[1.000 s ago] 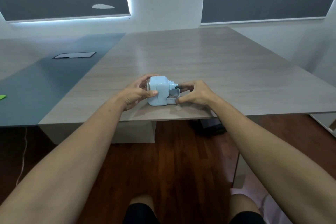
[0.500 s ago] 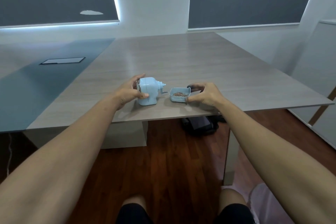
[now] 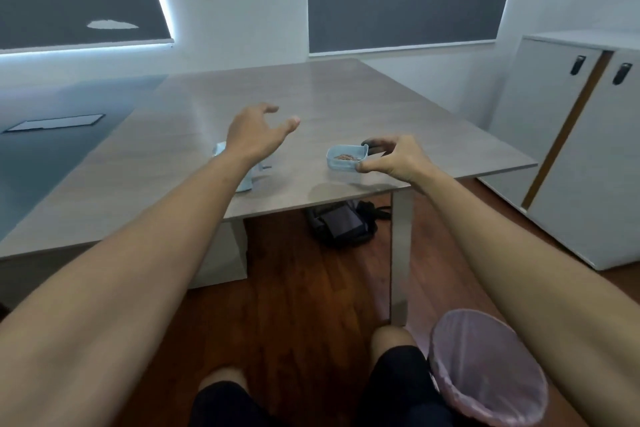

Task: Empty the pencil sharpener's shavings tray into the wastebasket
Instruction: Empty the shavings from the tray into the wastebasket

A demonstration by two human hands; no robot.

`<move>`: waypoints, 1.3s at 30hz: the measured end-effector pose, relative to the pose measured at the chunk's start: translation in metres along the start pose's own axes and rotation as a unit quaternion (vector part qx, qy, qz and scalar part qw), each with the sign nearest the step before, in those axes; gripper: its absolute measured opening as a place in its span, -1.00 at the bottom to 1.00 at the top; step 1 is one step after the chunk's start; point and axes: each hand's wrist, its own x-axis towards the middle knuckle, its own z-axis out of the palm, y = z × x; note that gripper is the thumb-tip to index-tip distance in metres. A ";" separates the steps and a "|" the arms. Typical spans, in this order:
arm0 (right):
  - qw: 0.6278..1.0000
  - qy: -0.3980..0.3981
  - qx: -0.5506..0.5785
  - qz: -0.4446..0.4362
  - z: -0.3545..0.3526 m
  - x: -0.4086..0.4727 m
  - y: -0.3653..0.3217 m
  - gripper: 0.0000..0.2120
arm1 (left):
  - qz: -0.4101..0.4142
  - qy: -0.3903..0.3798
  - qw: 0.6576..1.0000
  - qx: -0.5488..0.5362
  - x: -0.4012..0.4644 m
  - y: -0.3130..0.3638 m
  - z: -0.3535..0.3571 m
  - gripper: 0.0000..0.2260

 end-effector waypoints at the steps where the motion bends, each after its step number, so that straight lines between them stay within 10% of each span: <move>1: 1.000 0.013 -0.004 0.003 -0.012 -0.007 0.004 -0.49 | 0.013 -0.005 1.000 -0.006 0.000 0.012 0.009 -0.43; 15: 0.980 0.161 -0.016 0.117 -0.160 -0.124 0.138 -0.45 | 0.084 -0.183 0.973 -0.111 -0.082 0.137 0.229 -0.65; 25: 0.947 0.176 0.003 0.270 -0.163 -0.183 0.309 -0.36 | 0.251 -0.088 0.964 0.018 -0.147 0.109 0.364 -0.60; 39: 0.911 0.147 0.034 0.384 -0.085 -0.210 0.455 -0.42 | 0.036 -0.329 0.943 0.043 -0.249 0.010 0.505 -0.56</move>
